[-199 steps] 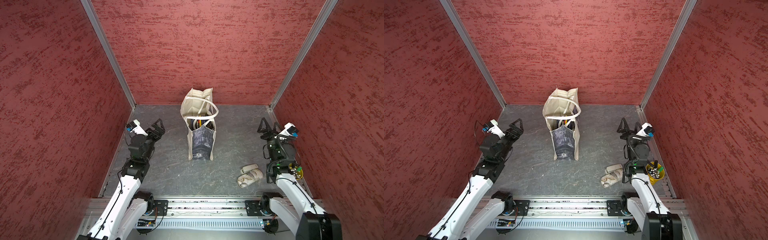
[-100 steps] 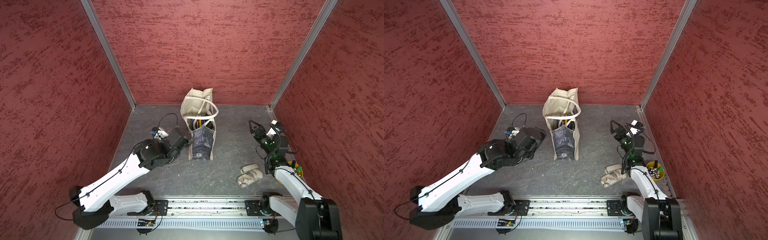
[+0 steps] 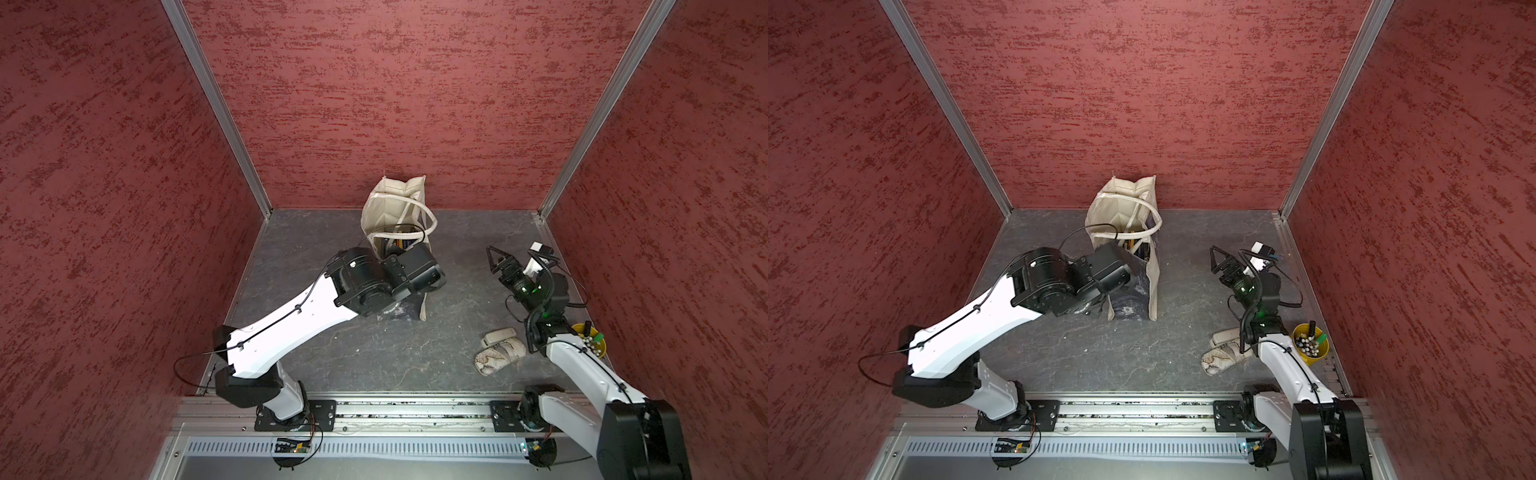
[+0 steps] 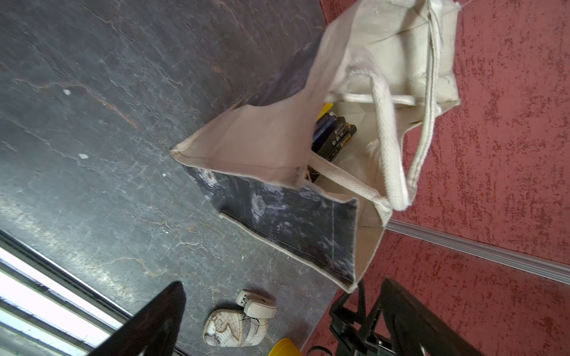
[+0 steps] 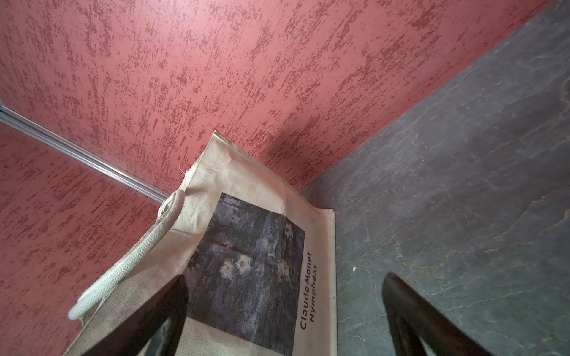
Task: Take out the books from the canvas bag
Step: Adjust the canvas bag at the center of the board.
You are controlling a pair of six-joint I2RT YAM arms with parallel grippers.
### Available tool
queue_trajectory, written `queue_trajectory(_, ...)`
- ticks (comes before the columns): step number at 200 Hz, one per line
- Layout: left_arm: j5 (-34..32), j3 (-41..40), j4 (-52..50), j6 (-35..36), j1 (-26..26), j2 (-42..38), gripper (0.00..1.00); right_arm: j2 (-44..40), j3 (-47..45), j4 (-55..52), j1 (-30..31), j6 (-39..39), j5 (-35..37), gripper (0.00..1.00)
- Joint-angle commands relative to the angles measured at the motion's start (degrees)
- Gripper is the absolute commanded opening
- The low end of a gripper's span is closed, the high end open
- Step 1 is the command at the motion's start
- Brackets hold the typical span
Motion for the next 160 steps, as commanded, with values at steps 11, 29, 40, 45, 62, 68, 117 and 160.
queue_trajectory(11,0.7,9.0,-1.8,0.9,2.7,6.9,1.0,-1.2,2.0,0.5,2.1,-2.4,1.5,0.99)
queue_trajectory(29,3.0,11.5,-2.8,0.4,4.8,10.1,1.0,-1.1,2.1,0.5,2.5,-2.4,1.5,0.99)
queue_trajectory(40,4.1,11.4,-2.9,-0.2,6.2,10.9,1.0,-1.3,2.1,0.6,2.6,-2.6,1.3,0.99)
queue_trajectory(45,4.5,11.1,-2.8,-0.6,6.7,11.1,1.0,-1.5,2.1,0.5,2.7,-2.6,1.4,0.99)
queue_trajectory(62,6.0,9.3,-1.6,-1.1,8.5,11.5,1.0,-1.9,2.1,0.5,2.9,-2.7,1.5,0.99)
queue_trajectory(68,6.7,8.4,-0.9,-1.1,9.2,11.6,1.0,-2.0,2.1,0.5,2.9,-2.7,1.5,0.99)
queue_trajectory(117,12.6,1.3,4.8,-1.1,13.2,12.8,0.94,-2.0,2.3,0.9,3.8,-2.9,1.4,0.99)
queue_trajectory(160,12.9,0.8,6.5,0.0,13.8,15.2,0.72,-1.9,2.2,1.3,4.6,-3.0,1.8,0.99)
